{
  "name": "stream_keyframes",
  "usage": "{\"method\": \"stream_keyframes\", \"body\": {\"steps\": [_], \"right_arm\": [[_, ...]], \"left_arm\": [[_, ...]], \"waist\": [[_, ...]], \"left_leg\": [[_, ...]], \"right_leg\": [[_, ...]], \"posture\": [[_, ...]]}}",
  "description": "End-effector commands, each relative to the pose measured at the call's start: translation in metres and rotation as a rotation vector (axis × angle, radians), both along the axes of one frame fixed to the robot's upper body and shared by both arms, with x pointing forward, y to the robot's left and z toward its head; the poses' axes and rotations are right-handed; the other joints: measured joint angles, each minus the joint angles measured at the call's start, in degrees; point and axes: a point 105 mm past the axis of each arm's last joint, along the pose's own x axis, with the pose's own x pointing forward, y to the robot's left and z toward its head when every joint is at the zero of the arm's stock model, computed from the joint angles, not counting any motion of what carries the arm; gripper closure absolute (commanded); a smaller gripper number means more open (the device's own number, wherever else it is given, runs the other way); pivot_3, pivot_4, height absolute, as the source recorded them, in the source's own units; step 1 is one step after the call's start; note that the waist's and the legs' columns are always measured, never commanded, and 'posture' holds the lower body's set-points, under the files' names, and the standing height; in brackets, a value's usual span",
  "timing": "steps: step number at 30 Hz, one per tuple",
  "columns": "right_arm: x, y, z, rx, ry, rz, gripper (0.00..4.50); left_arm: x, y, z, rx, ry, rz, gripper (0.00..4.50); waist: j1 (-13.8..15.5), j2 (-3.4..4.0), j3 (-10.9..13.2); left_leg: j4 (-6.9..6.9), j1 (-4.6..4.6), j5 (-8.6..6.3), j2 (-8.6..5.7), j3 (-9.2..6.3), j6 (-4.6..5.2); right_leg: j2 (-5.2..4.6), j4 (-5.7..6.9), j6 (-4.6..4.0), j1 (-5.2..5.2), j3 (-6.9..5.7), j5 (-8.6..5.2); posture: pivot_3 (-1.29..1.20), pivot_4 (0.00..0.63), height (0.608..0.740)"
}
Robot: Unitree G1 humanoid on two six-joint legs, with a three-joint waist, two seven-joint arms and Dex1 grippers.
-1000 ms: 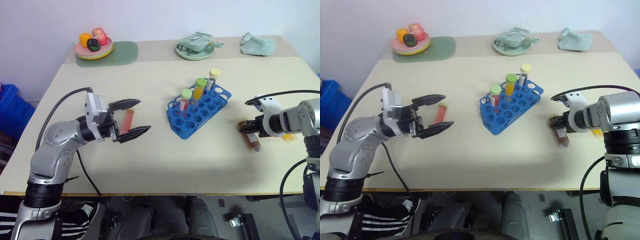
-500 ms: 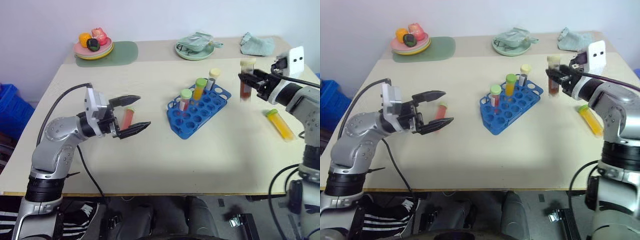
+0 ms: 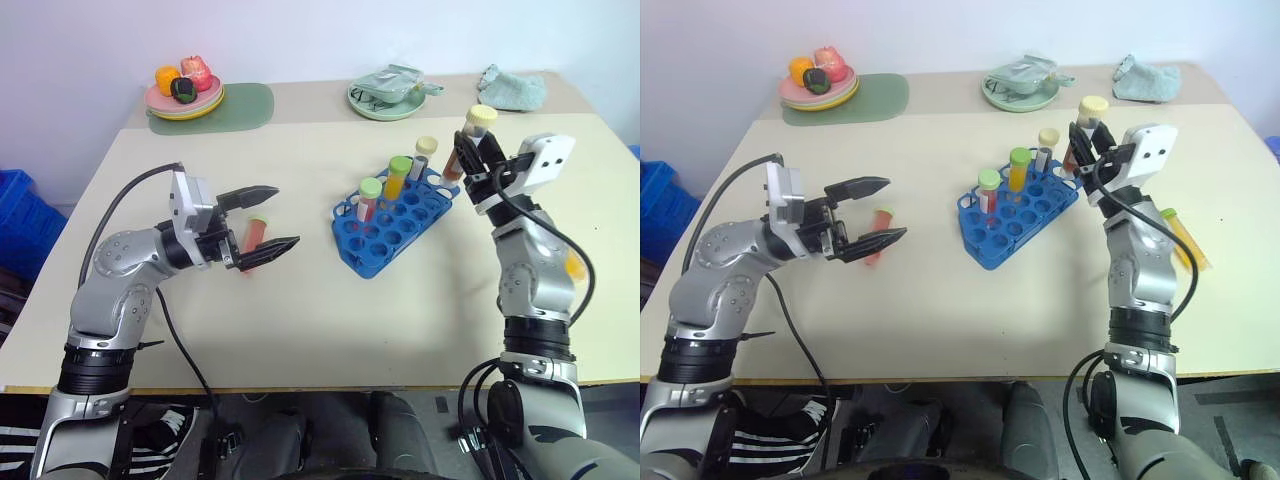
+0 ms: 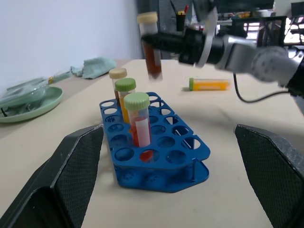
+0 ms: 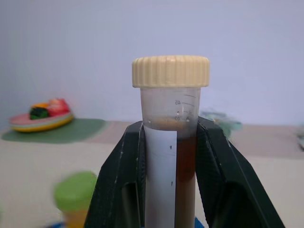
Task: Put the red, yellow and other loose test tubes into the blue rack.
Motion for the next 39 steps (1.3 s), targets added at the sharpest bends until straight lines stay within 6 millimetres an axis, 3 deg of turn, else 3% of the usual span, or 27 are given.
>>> {"method": "stream_keyframes", "body": {"steps": [1, 10, 21, 25, 34, 39], "right_arm": [[0.005, 0.006, 0.013, -0.024, -0.101, -0.025, 3.53], [0.021, -0.005, -0.006, -0.011, -0.081, -0.063, 3.53], [0.03, 0.005, -0.009, -0.012, -0.088, -0.057, 3.53], [0.03, 0.01, -0.008, -0.03, -0.1, -0.042, 3.53], [0.024, -0.001, -0.019, -0.024, -0.082, -0.076, 3.53], [0.021, 0.006, -0.021, -0.033, -0.086, -0.056, 3.53]], "left_arm": [[-0.002, -0.001, 0.007, 0.007, -0.028, -0.004, 0.0], [-0.002, 0.003, 0.01, 0.016, -0.03, 0.015, 0.0], [-0.002, 0.004, 0.013, 0.026, -0.029, 0.023, 0.0], [-0.002, 0.005, 0.013, 0.028, -0.028, 0.026, 0.0], [-0.001, 0.005, 0.015, 0.032, -0.03, 0.025, 0.0], [0.0, 0.005, 0.015, 0.033, -0.03, 0.018, 0.0]], "waist": [[-0.4, 0.0, 0.0], [-1.4, 0.01, 0.0], [-1.4, 0.02, 0.0], [-1.4, 0.02, 0.0], [-1.4, 0.02, 0.0], [-1.4, 0.02, 0.0]], "left_leg": [[0.0, 0.0, 0.0, 0.0, 0.0, 0.0], [-0.06, 0.02, 0.0, 0.04, -0.01, -0.01], [-0.06, 0.01, 0.0, 0.08, -0.01, -0.01], [-0.06, 0.01, 0.0, 0.13, -0.02, -0.01], [-0.06, 0.02, 0.0, 0.13, -0.01, -0.01], [-0.06, 0.02, 0.0, 0.14, -0.01, -0.01]], "right_leg": [[0.01, -0.01, 0.0, 0.0, 0.0, 0.0], [0.05, -0.07, -0.01, 0.0, 0.01, 0.01], [0.14, -0.1, -0.05, 0.0, 0.05, 0.03], [0.19, -0.11, -0.07, 0.0, 0.07, 0.04], [0.22, -0.13, -0.08, 0.0, 0.1, 0.05], [0.23, -0.13, -0.08, 0.0, 0.1, 0.05]], "posture": [[0.0, 0.15, 0.74], [0.0, 0.15, 0.74], [0.0, 0.15, 0.74], [0.0, 0.15, 0.74], [0.0, 0.15, 0.74], [0.0, 0.15, 0.74]]}}
